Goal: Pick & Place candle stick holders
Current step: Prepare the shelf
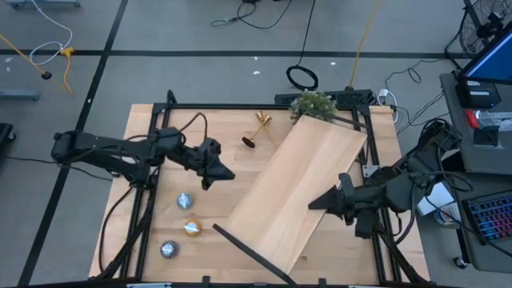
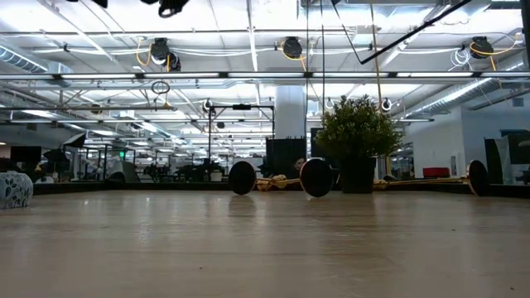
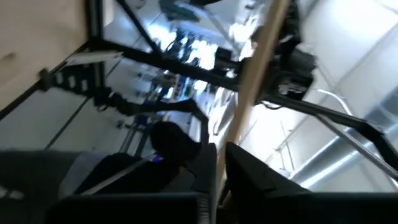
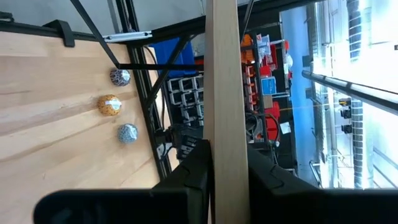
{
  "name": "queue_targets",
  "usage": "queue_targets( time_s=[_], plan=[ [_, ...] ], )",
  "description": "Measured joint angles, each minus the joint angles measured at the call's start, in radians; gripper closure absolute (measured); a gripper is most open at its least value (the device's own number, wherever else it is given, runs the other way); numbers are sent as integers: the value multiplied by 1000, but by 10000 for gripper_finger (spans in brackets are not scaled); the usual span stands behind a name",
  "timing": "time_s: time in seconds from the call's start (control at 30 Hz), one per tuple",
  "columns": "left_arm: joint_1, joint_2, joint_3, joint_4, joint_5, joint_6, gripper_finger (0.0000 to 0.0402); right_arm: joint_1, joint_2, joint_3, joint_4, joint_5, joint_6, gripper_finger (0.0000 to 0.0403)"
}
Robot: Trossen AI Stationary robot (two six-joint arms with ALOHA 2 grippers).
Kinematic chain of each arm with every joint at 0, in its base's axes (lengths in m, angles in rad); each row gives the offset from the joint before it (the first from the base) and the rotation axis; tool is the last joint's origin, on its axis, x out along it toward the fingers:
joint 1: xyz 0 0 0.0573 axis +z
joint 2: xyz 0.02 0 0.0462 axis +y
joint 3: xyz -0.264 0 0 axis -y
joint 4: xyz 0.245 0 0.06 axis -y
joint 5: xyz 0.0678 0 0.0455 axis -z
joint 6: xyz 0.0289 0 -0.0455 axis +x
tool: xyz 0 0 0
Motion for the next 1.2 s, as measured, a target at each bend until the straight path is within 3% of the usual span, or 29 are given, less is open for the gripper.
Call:
queue_targets(
  time_s=[0.1,0.27,0.4,0.53,0.67,0.93,1.2],
  plan=[
    [18,43,0,2,63,-15,308,0,0,0,2,26,2,363],
    [59,110,0,29,141,-12,182,-1,0,0,0,38,31,363],
    [107,167,-2,208,200,-4,94,0,0,0,-4,32,49,363],
    [153,207,9,401,188,-42,44,0,0,0,-6,33,49,363],
    [165,232,45,403,224,-60,31,0,0,0,-4,56,49,363],
    [157,348,142,402,299,-68,51,-1,0,0,-3,54,56,363],
    [146,535,374,419,417,-60,61,-1,0,-1,-8,54,60,363]
  ],
)
